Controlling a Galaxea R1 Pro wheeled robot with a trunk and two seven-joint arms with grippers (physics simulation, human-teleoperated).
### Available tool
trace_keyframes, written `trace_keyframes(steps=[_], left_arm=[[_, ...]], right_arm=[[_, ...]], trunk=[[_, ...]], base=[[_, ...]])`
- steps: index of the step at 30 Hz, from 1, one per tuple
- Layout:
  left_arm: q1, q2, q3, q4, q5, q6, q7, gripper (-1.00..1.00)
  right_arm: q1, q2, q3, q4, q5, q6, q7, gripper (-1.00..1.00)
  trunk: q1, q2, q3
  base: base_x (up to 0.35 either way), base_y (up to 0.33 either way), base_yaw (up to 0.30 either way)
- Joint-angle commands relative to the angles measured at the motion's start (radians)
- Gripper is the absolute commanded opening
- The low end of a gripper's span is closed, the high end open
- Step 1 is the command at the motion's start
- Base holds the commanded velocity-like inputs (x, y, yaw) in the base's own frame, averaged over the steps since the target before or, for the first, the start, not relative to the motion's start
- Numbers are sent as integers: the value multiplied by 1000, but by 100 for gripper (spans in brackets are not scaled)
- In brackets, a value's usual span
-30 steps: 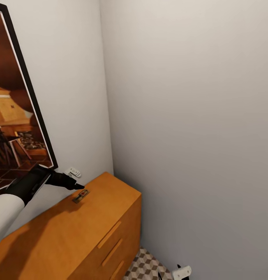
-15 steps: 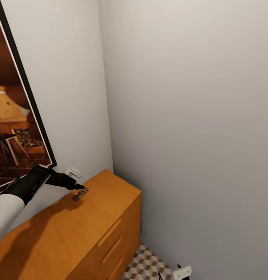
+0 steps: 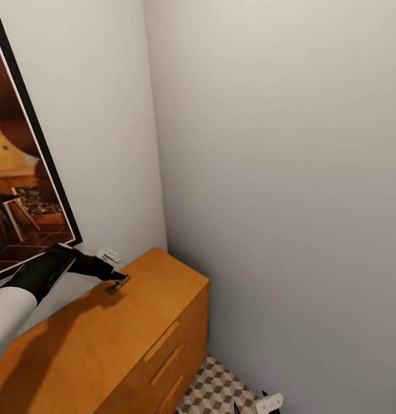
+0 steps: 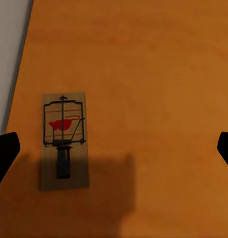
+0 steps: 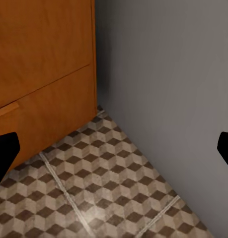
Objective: Take the four mousetraps from the cabinet in the bathroom and place them on the bathroom floor. Make sure all four end up on the same floor surface, and ensure that at least two of them are either under or directly next to the same bathroom sink.
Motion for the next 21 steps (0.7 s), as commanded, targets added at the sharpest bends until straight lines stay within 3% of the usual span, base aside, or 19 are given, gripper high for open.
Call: trace_keyframes(steps=[1,21], left_arm=[[-1,1,-2,-2,-4,5,-4,100],[-1,0,-2,-2,-4,5,-4,100]], right_arm=[[-1,0,2,1,9,-2,-9,100],[-1,0,2,1,9,-2,-9,100]], trunk=[[0,-2,-4],[0,-2,-36]], base=[[0,0,0],[0,0,0]])
